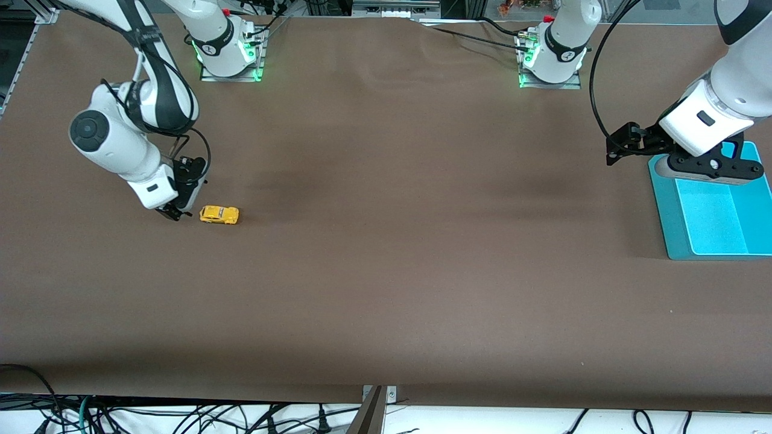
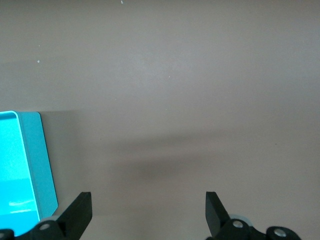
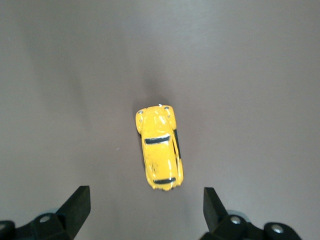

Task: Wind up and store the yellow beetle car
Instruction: 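Reach the right gripper down and grasp the yellow beetle car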

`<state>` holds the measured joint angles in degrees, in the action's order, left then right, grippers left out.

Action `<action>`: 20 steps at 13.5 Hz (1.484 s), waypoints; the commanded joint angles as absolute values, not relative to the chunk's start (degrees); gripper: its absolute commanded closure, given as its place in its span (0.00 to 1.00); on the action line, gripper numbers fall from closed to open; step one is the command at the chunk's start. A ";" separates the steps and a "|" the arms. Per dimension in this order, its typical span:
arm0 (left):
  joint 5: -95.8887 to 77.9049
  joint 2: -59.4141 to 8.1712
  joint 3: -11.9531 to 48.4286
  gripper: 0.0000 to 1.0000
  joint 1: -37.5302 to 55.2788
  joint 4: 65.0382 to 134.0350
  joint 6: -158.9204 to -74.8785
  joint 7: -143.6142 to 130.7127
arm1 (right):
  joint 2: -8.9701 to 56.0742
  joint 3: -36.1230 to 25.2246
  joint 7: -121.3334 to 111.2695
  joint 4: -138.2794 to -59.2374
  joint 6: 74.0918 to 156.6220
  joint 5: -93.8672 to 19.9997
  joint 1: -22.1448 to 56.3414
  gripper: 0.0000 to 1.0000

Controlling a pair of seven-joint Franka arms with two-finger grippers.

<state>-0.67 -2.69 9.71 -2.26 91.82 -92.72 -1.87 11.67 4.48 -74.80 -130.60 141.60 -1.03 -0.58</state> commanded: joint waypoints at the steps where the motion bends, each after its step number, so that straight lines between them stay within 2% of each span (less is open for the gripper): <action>1: -1.76 -2.46 9.58 0.00 -2.29 91.23 -92.02 -1.23 | 14.40 4.75 -80.23 -131.13 145.71 -0.53 -1.14 0.00; 6: -1.76 -2.46 9.58 0.00 -2.29 91.23 -92.02 -1.23 | 18.98 4.75 -83.58 -130.96 152.12 -0.44 -1.58 0.01; 8: -1.76 -2.46 9.58 0.00 -2.29 91.23 -92.02 -1.23 | 19.86 4.75 -83.58 -130.78 153.19 -0.53 -1.67 0.12; 10: -1.76 -2.46 9.58 0.00 -2.29 91.23 -92.02 -1.23 | 20.21 4.75 -83.58 -130.69 153.46 -0.53 -1.58 0.31; 12: -1.76 -2.46 9.58 0.00 -2.29 91.23 -92.02 -1.23 | 20.74 5.18 -83.58 -130.69 153.98 -0.53 -1.67 0.41; 16: -1.76 -2.46 9.58 0.00 -2.29 91.14 -92.02 -1.23 | 20.66 6.94 -83.93 -130.43 153.81 -0.44 -1.67 0.85; 17: -1.67 -2.55 9.58 0.00 -2.37 91.06 -92.02 -1.23 | 20.48 7.20 -84.63 -130.17 153.72 -0.53 -1.58 0.90; 20: -1.67 -2.55 9.58 0.00 -2.29 90.97 -92.02 -1.32 | 20.22 8.00 -87.70 -128.77 153.20 -0.53 -1.67 0.90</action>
